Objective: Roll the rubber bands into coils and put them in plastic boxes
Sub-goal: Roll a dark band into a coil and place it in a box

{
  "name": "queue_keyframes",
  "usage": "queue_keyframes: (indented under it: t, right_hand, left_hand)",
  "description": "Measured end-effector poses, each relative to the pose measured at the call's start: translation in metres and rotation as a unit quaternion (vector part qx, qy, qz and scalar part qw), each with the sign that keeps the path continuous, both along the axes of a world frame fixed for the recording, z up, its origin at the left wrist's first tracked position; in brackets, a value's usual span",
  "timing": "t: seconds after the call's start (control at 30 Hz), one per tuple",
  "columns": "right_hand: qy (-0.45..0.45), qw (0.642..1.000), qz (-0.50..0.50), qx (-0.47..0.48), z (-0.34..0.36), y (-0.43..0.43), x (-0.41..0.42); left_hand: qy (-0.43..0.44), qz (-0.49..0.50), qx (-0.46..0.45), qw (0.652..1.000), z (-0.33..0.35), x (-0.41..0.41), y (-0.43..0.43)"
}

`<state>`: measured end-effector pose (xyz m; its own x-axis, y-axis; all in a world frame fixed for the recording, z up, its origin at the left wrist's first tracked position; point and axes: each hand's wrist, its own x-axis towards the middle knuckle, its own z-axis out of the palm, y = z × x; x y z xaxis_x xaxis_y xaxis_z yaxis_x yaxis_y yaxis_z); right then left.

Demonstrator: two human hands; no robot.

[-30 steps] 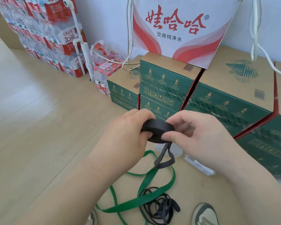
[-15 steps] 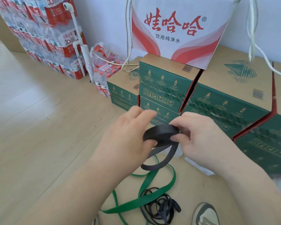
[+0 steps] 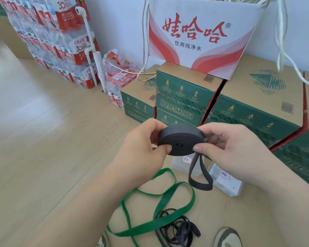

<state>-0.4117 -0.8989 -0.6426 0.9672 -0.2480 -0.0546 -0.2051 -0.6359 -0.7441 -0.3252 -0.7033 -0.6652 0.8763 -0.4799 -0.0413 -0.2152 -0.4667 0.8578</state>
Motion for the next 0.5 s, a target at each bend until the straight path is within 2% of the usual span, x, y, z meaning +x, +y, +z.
queue_keyframes:
  t: [0.07,0.17,0.2,0.3,0.37,0.5]
  right_hand:
    - [-0.008,1.000,0.002,-0.023,-0.001,0.001,0.000]
    - [0.001,0.994,0.028,-0.102,-0.008,0.007,-0.001]
    - [0.007,0.990,0.042,-0.136,-0.011,0.009,-0.001]
    - [0.010,0.979,0.065,-0.191,-0.017,0.016,-0.001]
    - [0.001,0.978,0.069,-0.199,-0.016,0.019,0.000]
    - [0.027,0.994,0.016,-0.107,-0.009,0.015,0.002]
  left_hand:
    - [-0.020,-0.016,0.025,0.999,0.000,-0.001,0.000]
    - [-0.142,-0.062,0.184,0.971,0.002,-0.003,0.003]
    - [-0.176,-0.073,0.213,0.958,0.003,-0.004,0.004]
    - [-0.224,-0.119,0.206,0.945,0.003,-0.007,0.003]
    - [-0.223,-0.129,0.196,0.946,0.001,-0.008,0.002]
    - [-0.150,-0.059,0.143,0.977,0.001,0.000,0.005]
